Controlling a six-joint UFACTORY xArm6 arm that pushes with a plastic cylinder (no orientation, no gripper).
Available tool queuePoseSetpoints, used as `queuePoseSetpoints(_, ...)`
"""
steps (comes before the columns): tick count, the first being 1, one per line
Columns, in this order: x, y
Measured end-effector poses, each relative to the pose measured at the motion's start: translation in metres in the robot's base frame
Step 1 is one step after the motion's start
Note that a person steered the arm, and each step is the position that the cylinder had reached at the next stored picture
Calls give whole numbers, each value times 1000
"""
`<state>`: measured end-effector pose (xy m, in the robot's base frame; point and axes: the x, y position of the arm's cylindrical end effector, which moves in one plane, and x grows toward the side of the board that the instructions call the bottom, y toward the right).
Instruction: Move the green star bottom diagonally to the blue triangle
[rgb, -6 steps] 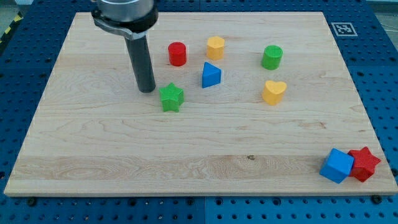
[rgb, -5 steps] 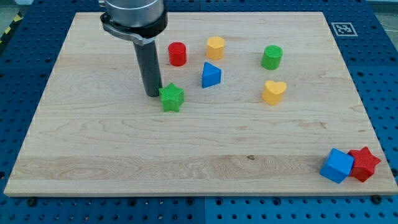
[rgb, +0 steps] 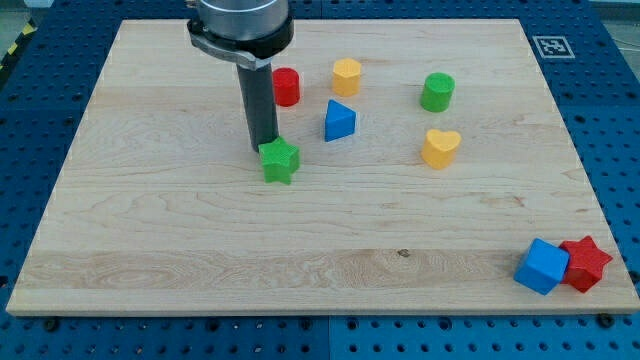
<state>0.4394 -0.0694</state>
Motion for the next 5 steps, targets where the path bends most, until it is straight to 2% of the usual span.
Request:
queuePoseSetpoints(3, 44, 5)
queuePoseSetpoints(5, 51, 25)
